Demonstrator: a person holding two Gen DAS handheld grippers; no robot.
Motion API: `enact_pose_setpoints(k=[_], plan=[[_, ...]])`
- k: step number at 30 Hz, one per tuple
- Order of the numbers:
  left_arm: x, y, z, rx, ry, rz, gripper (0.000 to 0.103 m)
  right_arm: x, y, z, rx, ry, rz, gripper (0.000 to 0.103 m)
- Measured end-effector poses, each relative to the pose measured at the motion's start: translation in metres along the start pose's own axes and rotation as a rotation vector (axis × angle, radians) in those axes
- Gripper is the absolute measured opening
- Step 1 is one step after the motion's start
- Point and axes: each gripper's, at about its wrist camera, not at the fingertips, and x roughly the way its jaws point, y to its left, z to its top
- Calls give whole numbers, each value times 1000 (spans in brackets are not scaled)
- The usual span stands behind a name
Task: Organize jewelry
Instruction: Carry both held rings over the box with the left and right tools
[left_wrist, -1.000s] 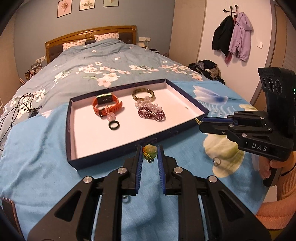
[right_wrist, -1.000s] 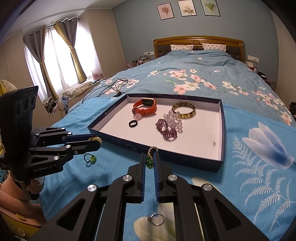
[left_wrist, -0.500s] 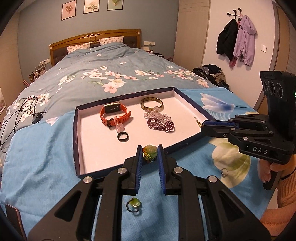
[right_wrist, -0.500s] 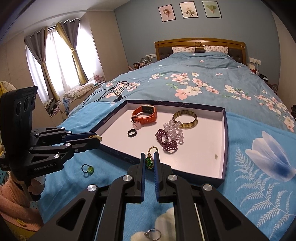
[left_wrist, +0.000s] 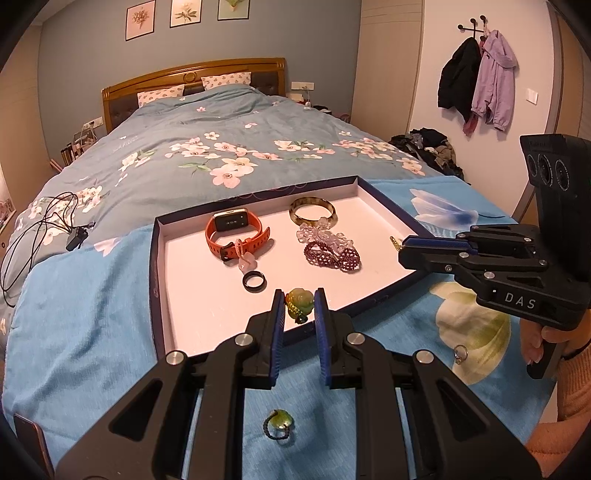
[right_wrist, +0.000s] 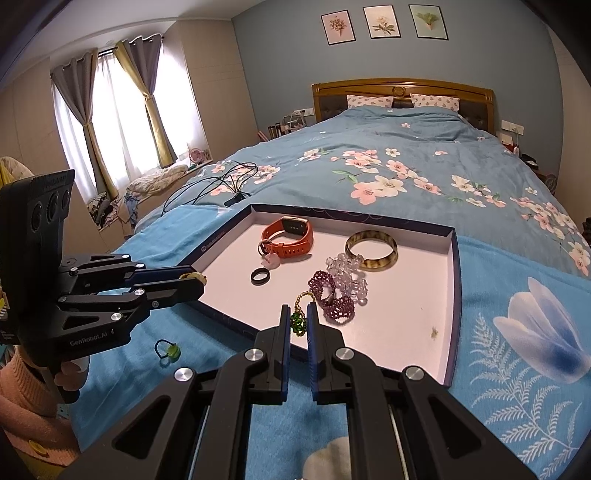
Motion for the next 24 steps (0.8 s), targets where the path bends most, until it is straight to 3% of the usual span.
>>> enact_pose_setpoints(k=[24], plan=[[15,8,8,-7,5,21,16,15,0,10,-15,15,1,7]])
